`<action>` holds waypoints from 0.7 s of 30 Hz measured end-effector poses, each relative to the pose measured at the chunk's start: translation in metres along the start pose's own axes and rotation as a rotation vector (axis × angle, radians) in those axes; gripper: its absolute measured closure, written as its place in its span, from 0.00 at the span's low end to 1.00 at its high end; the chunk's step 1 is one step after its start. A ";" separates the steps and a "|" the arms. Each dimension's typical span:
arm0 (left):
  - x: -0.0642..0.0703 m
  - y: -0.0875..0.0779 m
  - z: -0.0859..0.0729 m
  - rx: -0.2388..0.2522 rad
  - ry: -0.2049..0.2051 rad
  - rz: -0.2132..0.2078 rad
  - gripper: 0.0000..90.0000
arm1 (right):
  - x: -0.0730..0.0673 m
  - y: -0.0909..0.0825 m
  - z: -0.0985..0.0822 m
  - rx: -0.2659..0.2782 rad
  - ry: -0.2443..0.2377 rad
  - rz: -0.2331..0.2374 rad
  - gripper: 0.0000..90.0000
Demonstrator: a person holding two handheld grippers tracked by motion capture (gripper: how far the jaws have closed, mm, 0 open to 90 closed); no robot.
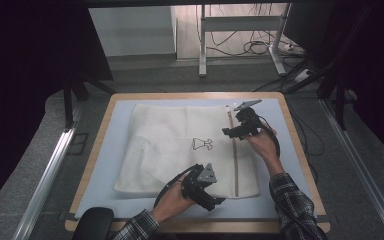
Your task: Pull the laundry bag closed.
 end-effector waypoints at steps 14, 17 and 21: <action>-0.002 -0.006 -0.005 -0.001 0.024 0.006 0.03 | -0.022 -0.006 0.000 0.019 -0.014 0.049 0.06; -0.003 -0.008 -0.005 0.006 0.024 0.007 0.03 | -0.023 -0.007 -0.003 0.012 -0.018 0.057 0.05; -0.005 -0.011 -0.005 0.016 0.029 0.001 0.03 | -0.026 -0.009 -0.005 0.009 -0.016 0.063 0.04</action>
Point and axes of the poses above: each handheld gripper's, and its own axes: y roughly forward along the jaws, z roughly out of its top, x roughly to its right, the point moved 6 cm from there along y, roughly forward along the jaws, and after that the axes turned 9 degrees about x, right-handed, at the moved point
